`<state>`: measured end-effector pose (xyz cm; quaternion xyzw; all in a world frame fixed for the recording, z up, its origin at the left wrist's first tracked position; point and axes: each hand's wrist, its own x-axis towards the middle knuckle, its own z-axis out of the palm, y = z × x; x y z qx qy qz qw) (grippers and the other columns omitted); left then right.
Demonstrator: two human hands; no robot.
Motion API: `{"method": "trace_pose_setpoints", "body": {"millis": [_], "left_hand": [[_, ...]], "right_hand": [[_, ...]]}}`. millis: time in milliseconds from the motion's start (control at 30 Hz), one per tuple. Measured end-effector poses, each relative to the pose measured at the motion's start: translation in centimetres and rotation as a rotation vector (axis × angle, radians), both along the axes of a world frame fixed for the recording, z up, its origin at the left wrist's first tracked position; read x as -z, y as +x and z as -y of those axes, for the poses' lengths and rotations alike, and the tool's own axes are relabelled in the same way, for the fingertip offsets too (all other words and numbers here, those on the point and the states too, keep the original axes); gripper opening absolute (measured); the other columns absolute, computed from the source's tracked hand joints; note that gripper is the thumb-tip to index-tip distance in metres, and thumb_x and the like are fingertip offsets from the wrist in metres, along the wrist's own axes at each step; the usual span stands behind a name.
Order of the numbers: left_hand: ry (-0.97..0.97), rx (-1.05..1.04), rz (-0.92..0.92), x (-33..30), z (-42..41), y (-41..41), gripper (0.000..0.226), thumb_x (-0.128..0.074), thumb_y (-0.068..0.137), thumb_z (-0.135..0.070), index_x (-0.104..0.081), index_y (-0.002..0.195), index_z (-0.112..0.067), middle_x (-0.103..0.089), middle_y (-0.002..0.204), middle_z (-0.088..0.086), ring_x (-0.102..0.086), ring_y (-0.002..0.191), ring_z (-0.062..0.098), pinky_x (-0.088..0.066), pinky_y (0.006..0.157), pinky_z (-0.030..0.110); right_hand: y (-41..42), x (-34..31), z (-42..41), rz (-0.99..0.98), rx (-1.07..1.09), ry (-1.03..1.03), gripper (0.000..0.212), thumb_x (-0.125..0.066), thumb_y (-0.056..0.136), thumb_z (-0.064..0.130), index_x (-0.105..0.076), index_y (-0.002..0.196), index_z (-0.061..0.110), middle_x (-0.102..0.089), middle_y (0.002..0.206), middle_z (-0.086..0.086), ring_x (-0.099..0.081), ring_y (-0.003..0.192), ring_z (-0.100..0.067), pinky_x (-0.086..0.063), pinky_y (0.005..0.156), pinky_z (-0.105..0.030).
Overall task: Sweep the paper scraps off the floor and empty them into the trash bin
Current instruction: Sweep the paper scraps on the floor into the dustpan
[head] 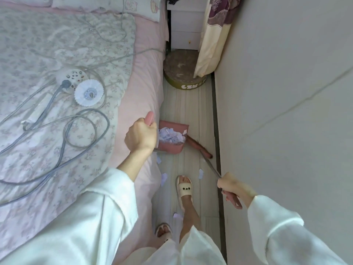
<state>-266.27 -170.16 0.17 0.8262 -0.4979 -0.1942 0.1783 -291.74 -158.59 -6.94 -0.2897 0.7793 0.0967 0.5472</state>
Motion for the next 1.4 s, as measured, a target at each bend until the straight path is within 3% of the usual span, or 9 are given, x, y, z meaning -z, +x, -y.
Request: {"method": "trace_pose_setpoints", "body": {"millis": [167, 300, 500, 633, 900, 1033, 1200, 1300, 1400], "left_hand": [[-0.033, -0.029, -0.081, -2.0, -2.4, 0.3, 0.036, -0.051, 0.087, -0.046, -0.063, 0.096, -0.013, -0.067, 0.098, 0.013, -0.060, 0.091, 0.036, -0.036, 0.068, 0.032], [-0.073, -0.049, -0.147, -3.0, -3.2, 0.3, 0.032, -0.052, 0.086, -0.048, -0.059, 0.085, -0.017, -0.067, 0.091, 0.009, -0.060, 0.084, 0.033, -0.037, 0.066, 0.031], [-0.078, -0.104, -0.280, -3.2, -2.2, 0.1, 0.036, -0.052, 0.082, -0.053, -0.054, 0.074, -0.018, -0.062, 0.076, 0.003, -0.059, 0.075, 0.030, -0.046, 0.068, 0.033], [-0.095, -0.114, -0.310, -2.2, -0.5, -1.1, 0.040, -0.053, 0.081, -0.054, -0.043, 0.061, -0.021, -0.054, 0.064, -0.001, -0.059, 0.071, 0.030, -0.043, 0.064, 0.032], [-0.150, -0.174, -0.314, 0.1, 4.3, -4.1, 0.044, -0.054, 0.080, -0.056, -0.038, 0.057, -0.022, -0.045, 0.053, -0.006, -0.056, 0.059, 0.028, -0.043, 0.057, 0.031], [-0.186, -0.176, -0.263, 0.4, 5.5, -5.2, 0.045, -0.055, 0.081, -0.055, -0.036, 0.055, -0.022, -0.046, 0.052, -0.006, -0.053, 0.057, 0.026, -0.036, 0.055, 0.029], [-0.194, -0.204, -0.209, 0.0, 4.4, -6.0, 0.045, -0.054, 0.082, -0.054, -0.036, 0.056, -0.022, -0.046, 0.053, -0.008, -0.049, 0.056, 0.021, -0.031, 0.053, 0.029], [-0.192, -0.224, -0.194, -0.4, 2.7, -6.3, 0.045, -0.054, 0.083, -0.053, -0.036, 0.056, -0.022, -0.045, 0.053, -0.009, -0.044, 0.053, 0.017, -0.026, 0.049, 0.029], [-0.183, -0.234, -0.201, -0.8, 0.3, -5.7, 0.044, -0.054, 0.083, -0.053, -0.038, 0.057, -0.022, -0.046, 0.054, -0.010, -0.045, 0.055, 0.017, -0.025, 0.048, 0.026]], "right_hand": [[0.5, -3.0, -5.0, 0.129, 0.004, -0.061, 0.021, -0.044, 0.085, 0.008, -0.052, 0.066, 0.002, -0.049, 0.043, -0.009, -0.043, 0.031, -0.017, -0.036, 0.039, -0.018], [-0.1, -5.4, -5.5, 0.148, 0.020, -0.090, 0.027, -0.049, 0.090, 0.009, -0.050, 0.064, 0.004, -0.051, 0.038, -0.003, -0.045, 0.027, -0.012, -0.033, 0.033, -0.012], [0.1, -6.0, -3.5, 0.126, 0.088, -0.176, 0.021, -0.047, 0.088, 0.004, -0.049, 0.066, 0.003, -0.048, 0.035, -0.004, -0.042, 0.026, -0.013, -0.032, 0.033, -0.014], [0.6, -3.5, 0.3, 0.105, 0.137, -0.221, 0.024, -0.044, 0.091, 0.001, -0.045, 0.067, 0.005, -0.046, 0.042, -0.006, -0.041, 0.035, -0.017, -0.035, 0.038, -0.019], [0.5, 1.8, 9.7, 0.069, -0.046, -0.246, 0.023, -0.042, 0.090, 0.004, -0.048, 0.067, 0.004, -0.054, 0.058, -0.015, -0.050, 0.043, -0.022, -0.042, 0.050, -0.029], [1.4, 2.3, 12.0, 0.081, -0.249, -0.204, 0.024, -0.040, 0.086, 0.003, -0.051, 0.065, 0.002, -0.054, 0.048, -0.015, -0.053, 0.041, -0.023, -0.046, 0.055, -0.030], [2.6, 2.0, 9.9, 0.086, -0.465, -0.144, 0.008, -0.043, 0.089, 0.007, -0.049, 0.086, 0.003, -0.053, 0.065, -0.009, -0.055, 0.056, -0.024, -0.047, 0.055, -0.032], [2.3, 1.8, 6.8, 0.059, -0.559, -0.114, 0.021, -0.047, 0.091, 0.015, -0.050, 0.109, 0.003, -0.054, 0.080, -0.008, -0.057, 0.075, -0.026, -0.047, 0.063, -0.032], [2.0, 1.3, 3.4, 0.049, -0.623, -0.104, 0.026, -0.047, 0.093, 0.020, -0.050, 0.114, 0.004, -0.050, 0.072, -0.002, -0.057, 0.071, -0.023, -0.043, 0.056, -0.027]]}}
